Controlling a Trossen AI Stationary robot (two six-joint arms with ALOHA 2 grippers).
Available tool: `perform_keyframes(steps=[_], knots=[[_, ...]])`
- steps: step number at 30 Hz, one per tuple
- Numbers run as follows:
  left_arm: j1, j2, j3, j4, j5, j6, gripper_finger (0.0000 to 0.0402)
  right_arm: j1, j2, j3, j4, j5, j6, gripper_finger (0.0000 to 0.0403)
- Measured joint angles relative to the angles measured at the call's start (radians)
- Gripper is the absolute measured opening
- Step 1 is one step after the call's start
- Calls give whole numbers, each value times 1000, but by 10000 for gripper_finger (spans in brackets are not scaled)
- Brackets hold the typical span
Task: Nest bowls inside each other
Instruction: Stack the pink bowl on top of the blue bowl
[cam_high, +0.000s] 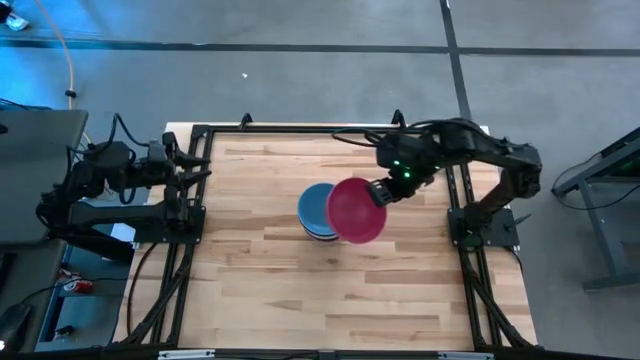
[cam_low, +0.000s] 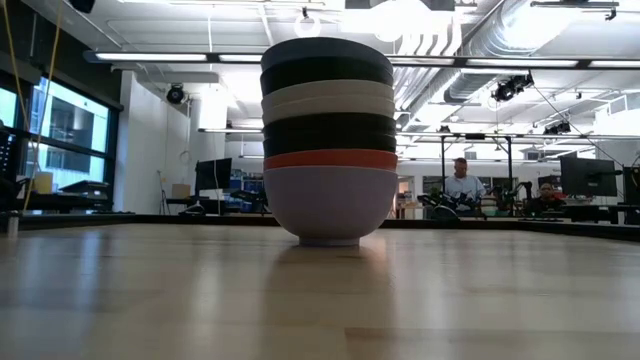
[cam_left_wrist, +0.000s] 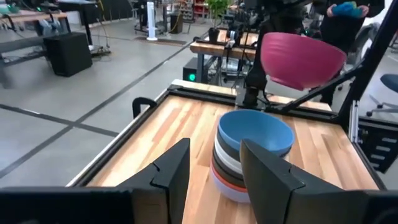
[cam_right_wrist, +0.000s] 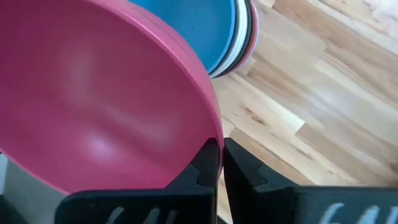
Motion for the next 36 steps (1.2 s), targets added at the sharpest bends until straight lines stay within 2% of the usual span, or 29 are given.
perform_keyframes(steps=[8,16,26,36], knots=[[0,-6,0,-60,27,0,131,-77,71,0,53,-6,-88,0],[0,-63,0,-103,27,0,131,-142,152,0,110,-24,-154,0],[0,-181,0,-113,20,-7,131,-151,209,0,117,-39,-174,0],[0,-201,0,-121,15,0,131,-151,277,0,113,-38,-168,0]])
